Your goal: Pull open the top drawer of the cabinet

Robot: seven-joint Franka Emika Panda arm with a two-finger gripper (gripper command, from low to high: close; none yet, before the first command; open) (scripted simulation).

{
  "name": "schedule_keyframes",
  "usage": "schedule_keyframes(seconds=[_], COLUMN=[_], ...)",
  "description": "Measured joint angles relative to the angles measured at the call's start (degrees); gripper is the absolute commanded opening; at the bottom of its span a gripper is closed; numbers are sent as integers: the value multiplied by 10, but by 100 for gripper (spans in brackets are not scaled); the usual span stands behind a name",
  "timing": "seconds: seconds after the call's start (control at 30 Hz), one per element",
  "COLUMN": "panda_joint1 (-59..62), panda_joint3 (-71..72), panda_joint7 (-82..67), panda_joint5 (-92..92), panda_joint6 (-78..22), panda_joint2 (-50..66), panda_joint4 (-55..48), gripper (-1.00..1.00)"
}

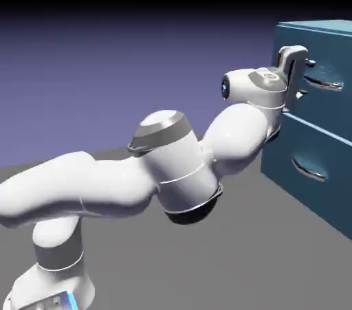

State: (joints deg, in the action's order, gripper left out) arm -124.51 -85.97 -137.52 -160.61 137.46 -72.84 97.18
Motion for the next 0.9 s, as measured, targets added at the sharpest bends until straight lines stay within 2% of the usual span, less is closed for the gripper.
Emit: schedule_keyframes(seconds=[0.27,0.3,0.37,0.9], panda_joint1=[-89,-90,-90,120], panda_joint3=[-24,-24,-24,50], panda_joint7=[-33,-34,-34,28], panda_joint5=[2,2,2,6], panda_joint6=[56,57,57,-70], panda_joint2=[-19,-20,-20,11], panda_joint4=[-145,-147,-147,185], gripper=[0,-100,-100,-100])
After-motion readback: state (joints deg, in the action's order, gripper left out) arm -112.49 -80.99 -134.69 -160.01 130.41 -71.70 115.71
